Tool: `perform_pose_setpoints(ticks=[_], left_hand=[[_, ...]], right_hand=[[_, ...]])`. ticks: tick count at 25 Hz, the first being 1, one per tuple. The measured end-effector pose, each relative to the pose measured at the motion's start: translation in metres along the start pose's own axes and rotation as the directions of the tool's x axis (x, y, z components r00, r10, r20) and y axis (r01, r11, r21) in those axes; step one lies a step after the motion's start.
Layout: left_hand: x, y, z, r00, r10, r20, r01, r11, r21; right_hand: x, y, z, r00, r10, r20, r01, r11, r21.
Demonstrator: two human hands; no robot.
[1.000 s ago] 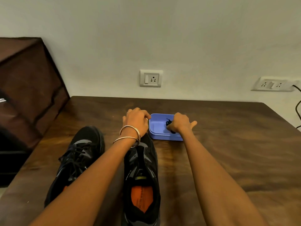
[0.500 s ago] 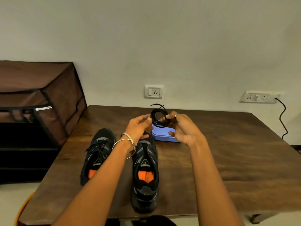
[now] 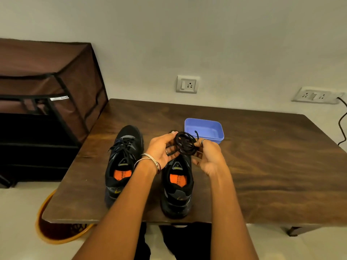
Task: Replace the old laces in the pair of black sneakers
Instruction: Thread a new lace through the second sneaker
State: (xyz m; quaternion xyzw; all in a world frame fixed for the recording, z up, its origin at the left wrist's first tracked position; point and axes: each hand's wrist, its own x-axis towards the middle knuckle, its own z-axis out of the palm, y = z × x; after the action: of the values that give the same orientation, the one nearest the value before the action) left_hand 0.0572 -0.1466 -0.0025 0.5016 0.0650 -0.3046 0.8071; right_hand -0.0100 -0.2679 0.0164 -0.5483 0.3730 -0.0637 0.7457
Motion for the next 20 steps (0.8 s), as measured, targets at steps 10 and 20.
perform_pose_setpoints(ticks=[10,20], left_hand=[[0.019,0.011,-0.011,0.941,0.276,-0.194,-0.229,0.945,0.233],[0.02,0.012,-0.001,0.86,0.51,-0.014,-0.414,0.715,0.563]], right_hand=[[0.027,-0.001,-0.029,0.906,-0.051,-0.421,0.047,0.999,-0.018],[0.017,-0.004,0.025,0.766,-0.55,0.334,0.643,0.643,-0.417]])
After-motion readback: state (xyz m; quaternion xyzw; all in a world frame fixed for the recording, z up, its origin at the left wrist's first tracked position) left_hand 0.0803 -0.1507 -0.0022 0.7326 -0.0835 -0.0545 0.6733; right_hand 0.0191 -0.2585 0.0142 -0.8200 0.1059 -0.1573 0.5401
